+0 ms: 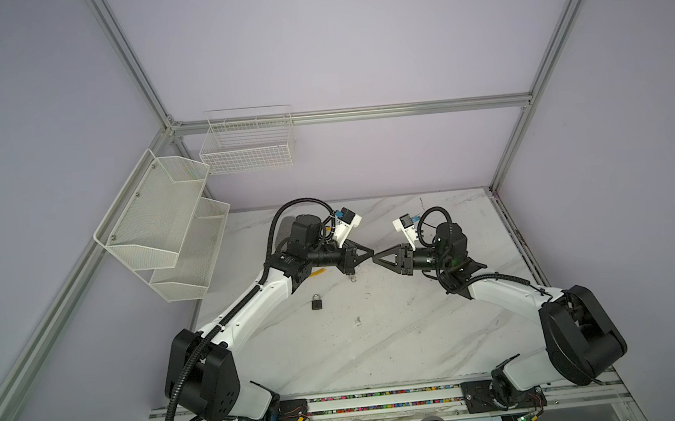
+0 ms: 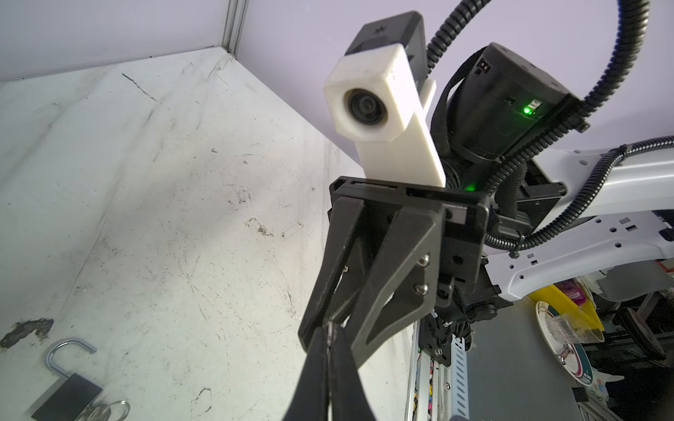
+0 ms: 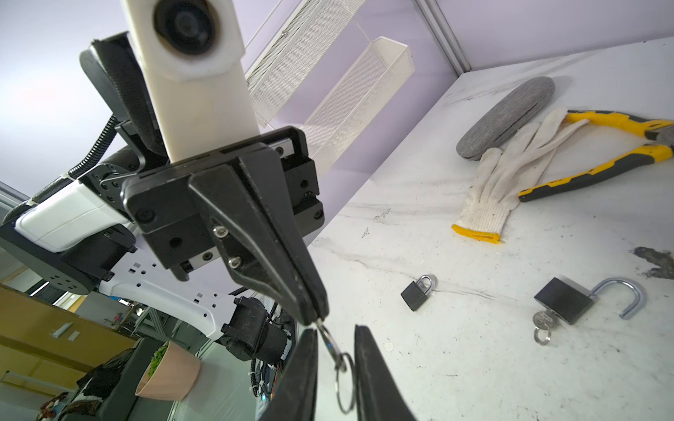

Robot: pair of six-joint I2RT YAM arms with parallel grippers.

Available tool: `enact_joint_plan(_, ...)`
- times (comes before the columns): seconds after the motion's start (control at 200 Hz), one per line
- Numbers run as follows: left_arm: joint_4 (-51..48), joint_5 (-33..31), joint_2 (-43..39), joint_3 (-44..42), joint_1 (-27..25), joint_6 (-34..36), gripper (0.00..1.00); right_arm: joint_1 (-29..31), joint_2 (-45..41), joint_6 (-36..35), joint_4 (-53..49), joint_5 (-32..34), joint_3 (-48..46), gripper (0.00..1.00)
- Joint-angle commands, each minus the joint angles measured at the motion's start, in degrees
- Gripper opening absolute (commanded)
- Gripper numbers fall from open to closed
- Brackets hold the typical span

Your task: Unlock with the key

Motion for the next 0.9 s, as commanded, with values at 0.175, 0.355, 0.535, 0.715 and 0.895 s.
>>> enact_joint_plan(0.175, 0.40, 1.62, -0.40, 6.36, 0.35, 1.48, 0.00, -0.18, 0.10, -0.13, 3.11, -1.36, 1.29, 0.09)
enact_joint_plan(0.355, -0.58, 1.32, 0.55, 7.17, 0.35, 1.54, 0.00, -0.16, -0.18, 0.34, 3.85, -1.81, 1.11, 0.00)
enact_joint_plan(0.535, -0.95, 0.39, 0.96, 7.98, 0.51, 0.52, 0.12, -0.16, -1.24, 1.06, 4.10, -1.90, 0.54, 0.00)
enact_joint_plan(0.715, -0.71, -2.49, -1.11, 7.39, 1.38, -1.85, 0.65, -0.24, -2.81, 1.60, 0.54, 0.93, 0.71, 0.00)
enact_joint_plan(0.895, -0.13, -15.24, -8.83, 1.06, 1.95, -7.38, 0.79, -0.33, -3.35, -7.61, -21.87, 12.95, 5.74, 0.00)
